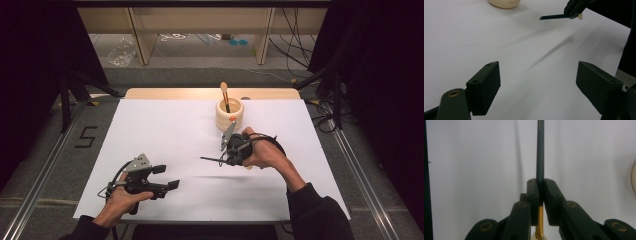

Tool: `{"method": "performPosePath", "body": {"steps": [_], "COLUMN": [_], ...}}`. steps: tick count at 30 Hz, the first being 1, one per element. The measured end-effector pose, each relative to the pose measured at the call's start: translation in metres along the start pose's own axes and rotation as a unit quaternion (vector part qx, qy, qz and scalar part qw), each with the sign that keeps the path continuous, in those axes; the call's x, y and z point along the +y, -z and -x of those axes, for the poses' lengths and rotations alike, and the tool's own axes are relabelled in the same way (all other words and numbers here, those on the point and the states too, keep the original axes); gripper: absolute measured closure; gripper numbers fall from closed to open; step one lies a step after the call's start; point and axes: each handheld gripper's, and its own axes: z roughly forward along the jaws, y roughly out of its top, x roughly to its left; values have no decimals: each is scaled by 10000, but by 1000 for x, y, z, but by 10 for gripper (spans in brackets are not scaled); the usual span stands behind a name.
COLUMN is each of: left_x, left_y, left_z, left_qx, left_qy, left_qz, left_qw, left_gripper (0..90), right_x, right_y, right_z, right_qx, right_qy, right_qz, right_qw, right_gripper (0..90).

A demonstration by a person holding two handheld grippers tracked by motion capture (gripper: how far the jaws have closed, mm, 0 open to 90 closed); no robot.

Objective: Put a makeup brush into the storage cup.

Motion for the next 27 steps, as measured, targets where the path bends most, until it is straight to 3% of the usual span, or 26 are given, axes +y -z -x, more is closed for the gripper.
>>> {"method": "performPosePath", "body": {"steps": [4, 9, 19, 27], "left_x": [5, 12, 23, 34], "left_y": [-4, -10, -28, -43], "left_z": [-5, -6, 5, 17], "left_qx": [-156, -328, -627, -865], "left_qy": [60, -105, -451, -804], "left_qz": [0, -135, -370, -788], "left_qw": [9999, 9993, 9963, 9899], "left_gripper": [206, 222, 250, 314], "right_x": [2, 8, 17, 24], "right_y": [5, 7, 10, 8], "right_z": [-7, -14, -29, -38], "right_qx": [-38, -40, 12, 60], "right_qy": [119, 296, 388, 601], "right_qz": [-2, -5, -115, -195], "right_qw": [9999, 9996, 9992, 9980], "right_gripper": [831, 831, 831, 831]}}
